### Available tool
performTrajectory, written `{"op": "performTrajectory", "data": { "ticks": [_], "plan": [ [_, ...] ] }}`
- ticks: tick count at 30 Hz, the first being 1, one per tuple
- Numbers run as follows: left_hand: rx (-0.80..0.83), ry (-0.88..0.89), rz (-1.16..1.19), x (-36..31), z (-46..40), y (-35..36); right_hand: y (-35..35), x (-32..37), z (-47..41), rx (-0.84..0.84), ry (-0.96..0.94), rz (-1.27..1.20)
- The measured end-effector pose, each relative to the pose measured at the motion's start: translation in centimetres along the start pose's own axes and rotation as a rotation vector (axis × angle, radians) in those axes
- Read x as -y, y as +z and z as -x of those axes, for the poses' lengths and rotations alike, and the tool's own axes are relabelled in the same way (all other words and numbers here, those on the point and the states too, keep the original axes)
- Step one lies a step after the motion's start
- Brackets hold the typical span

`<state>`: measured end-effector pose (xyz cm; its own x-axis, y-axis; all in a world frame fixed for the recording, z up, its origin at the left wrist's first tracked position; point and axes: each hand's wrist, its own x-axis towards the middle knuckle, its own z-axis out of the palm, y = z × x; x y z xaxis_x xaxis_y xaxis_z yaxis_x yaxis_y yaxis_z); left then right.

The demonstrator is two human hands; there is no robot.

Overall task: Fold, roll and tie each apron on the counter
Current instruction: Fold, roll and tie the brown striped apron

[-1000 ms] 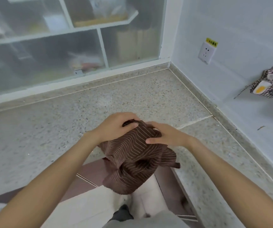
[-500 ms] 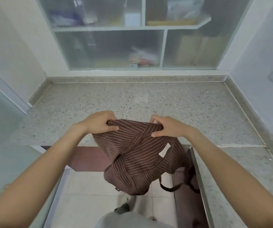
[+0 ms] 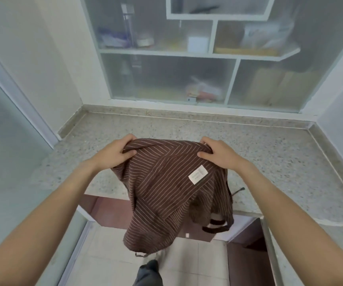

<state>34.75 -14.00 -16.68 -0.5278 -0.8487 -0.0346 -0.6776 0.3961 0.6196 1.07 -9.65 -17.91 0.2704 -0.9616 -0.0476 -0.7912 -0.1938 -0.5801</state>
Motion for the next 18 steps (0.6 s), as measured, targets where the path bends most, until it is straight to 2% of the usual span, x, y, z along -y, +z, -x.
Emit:
{"op": "performTrajectory", "data": {
  "ticks": [2,5,9,12,15,18],
  "plan": [
    [-0.024,0.013,-0.031,0.9,-2.3,-1.2,-1.2,0.4,-2.2,-0.051,-0.005,-0.007],
    [-0.051,0.052,-0.084,2.1,-6.8,-3.2,-3.2,0.8,-6.4,-0.007,0.003,0.071],
    [-0.038,0.108,-0.162,4.2,-13.3,-6.8,-6.1,0.4,-12.7,-0.004,0.066,0.433],
    [-0.102,0.170,-0.206,5.3,-18.6,-10.5,-8.9,0.8,-17.6,-0.207,0.085,0.576],
    [-0.287,0.254,-0.214,5.7,-23.0,-13.5,-11.4,1.7,-21.0,-0.483,0.055,0.634],
    [-0.379,0.296,-0.152,5.7,-26.5,-16.0,-13.4,2.2,-23.4,-0.591,0.101,0.550]
  ]
}}
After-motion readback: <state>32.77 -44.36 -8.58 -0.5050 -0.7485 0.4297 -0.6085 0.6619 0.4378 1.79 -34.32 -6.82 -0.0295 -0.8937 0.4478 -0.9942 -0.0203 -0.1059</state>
